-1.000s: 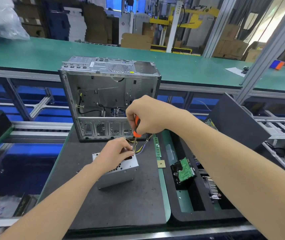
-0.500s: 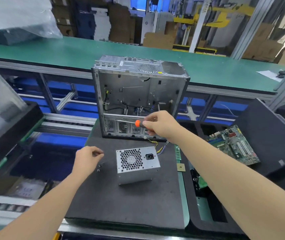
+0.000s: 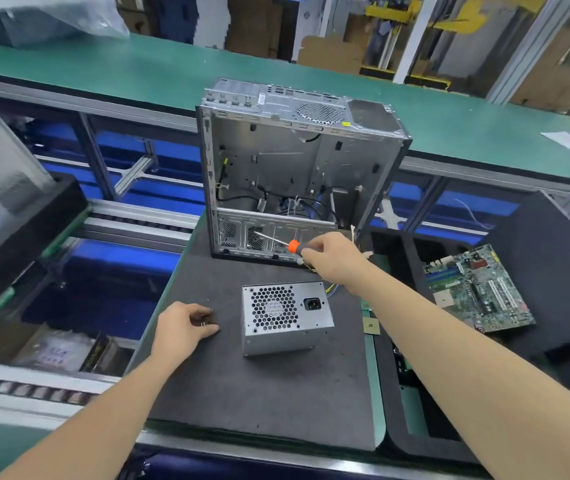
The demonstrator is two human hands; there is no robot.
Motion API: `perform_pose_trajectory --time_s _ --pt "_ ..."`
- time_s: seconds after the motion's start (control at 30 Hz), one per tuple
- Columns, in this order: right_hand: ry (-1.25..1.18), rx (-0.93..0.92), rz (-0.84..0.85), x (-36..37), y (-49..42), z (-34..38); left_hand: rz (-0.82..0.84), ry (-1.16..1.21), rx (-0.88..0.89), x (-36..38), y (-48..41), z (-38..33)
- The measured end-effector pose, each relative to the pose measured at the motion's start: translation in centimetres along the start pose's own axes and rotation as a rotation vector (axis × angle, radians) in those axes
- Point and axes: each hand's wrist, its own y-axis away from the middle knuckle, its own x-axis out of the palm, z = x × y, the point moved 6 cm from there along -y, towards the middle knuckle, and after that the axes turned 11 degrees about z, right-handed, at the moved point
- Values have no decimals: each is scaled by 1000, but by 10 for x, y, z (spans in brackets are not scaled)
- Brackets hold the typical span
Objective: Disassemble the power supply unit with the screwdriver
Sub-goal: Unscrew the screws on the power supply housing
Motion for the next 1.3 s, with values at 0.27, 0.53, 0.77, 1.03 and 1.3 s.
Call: perform_pose_trajectory --time_s 0.27,0.53,0.77,1.03,1.3 --pt "-66 231 -55 -1 -3 -47 318 726 -485 32 23 -42" --pt "-736 505 417 49 17 -83 578 1154 -621 63 33 -89" --pt "-921 363 370 59 31 -98 458 1037 -339 64 26 -102" --pt "-929 214 177 99 51 -121 333 908 -155 74 35 -70" --pt "-960 232 14 115 54 -136 320 942 -128 87 55 -59"
